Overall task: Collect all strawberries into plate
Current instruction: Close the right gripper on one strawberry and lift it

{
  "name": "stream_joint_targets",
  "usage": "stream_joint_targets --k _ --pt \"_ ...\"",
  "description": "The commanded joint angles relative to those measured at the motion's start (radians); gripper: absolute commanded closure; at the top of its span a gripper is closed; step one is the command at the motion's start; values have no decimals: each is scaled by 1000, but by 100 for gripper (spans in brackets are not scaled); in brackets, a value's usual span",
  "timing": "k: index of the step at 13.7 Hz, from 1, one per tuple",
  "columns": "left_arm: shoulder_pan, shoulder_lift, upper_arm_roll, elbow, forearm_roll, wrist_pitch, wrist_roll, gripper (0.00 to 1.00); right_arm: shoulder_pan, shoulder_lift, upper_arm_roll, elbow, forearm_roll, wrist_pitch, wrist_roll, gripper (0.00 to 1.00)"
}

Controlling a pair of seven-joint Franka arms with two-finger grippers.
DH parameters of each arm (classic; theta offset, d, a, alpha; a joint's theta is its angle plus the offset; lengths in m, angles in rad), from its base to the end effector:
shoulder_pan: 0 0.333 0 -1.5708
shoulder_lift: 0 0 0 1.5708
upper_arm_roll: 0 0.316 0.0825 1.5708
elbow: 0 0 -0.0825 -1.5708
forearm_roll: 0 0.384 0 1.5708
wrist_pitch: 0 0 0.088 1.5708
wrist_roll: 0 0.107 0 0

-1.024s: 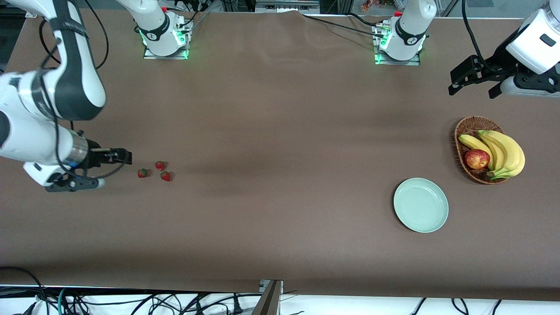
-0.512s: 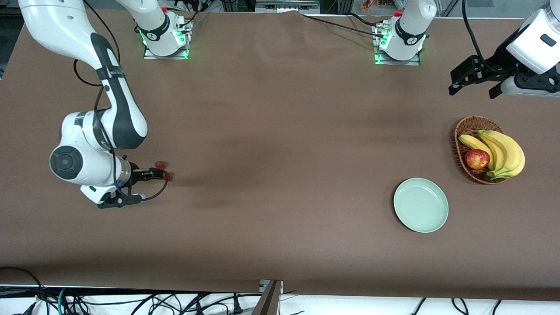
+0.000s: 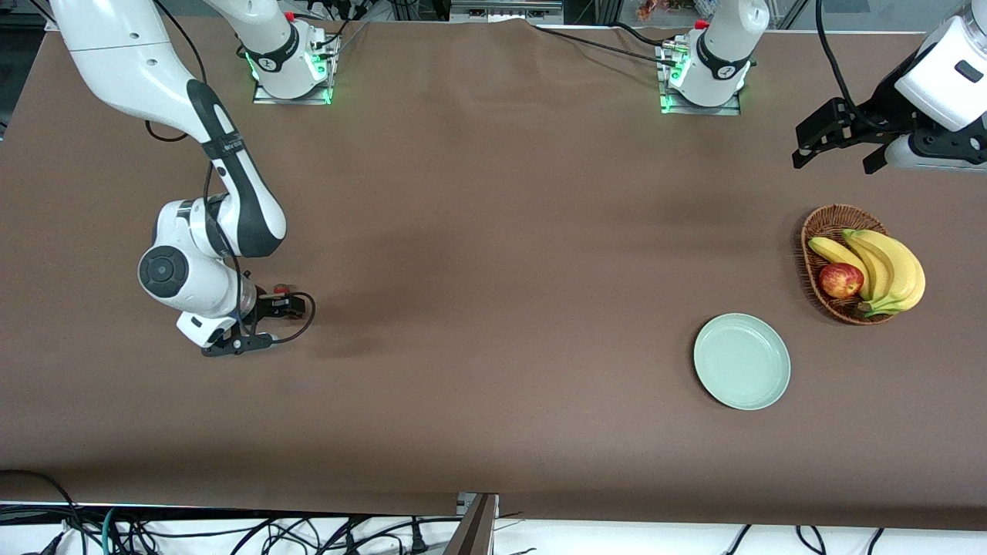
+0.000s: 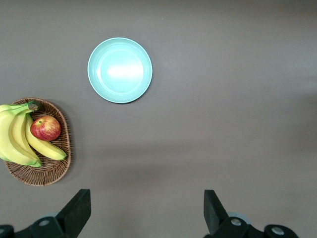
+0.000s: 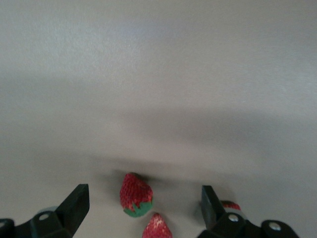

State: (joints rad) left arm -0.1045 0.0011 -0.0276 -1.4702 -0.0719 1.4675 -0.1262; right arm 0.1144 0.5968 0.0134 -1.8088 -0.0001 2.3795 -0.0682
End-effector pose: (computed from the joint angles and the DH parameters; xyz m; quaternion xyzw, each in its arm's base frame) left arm 0.5385 -0.0799 0.6621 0.9993 -0.0066 -0.0065 0.0352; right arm 0.6447 0.0823 0.2096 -0.9952 -0.0968 0.0131 0.0034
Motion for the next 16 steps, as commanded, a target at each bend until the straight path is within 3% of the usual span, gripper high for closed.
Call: stream_joint_targets --k 1,7,8,11,12,16 --pt "5 2 -3 11 0 -3 5 0 -2 -2 2 -46 -1 73 -44 0" --pt "3 2 -3 13 0 -3 5 0 5 20 3 -76 -1 142 -73 0" --pt "3 2 -3 13 0 -3 7 0 5 20 3 -78 -1 141 -74 6" --pt "3 2 -3 13 0 -4 7 0 5 17 3 -78 -1 135 -108 53" --pt "3 2 -3 13 0 -3 7 0 4 17 3 -78 2 133 -117 63" --pt "5 2 -2 13 1 -3 7 0 4 14 3 -76 5 127 -117 80"
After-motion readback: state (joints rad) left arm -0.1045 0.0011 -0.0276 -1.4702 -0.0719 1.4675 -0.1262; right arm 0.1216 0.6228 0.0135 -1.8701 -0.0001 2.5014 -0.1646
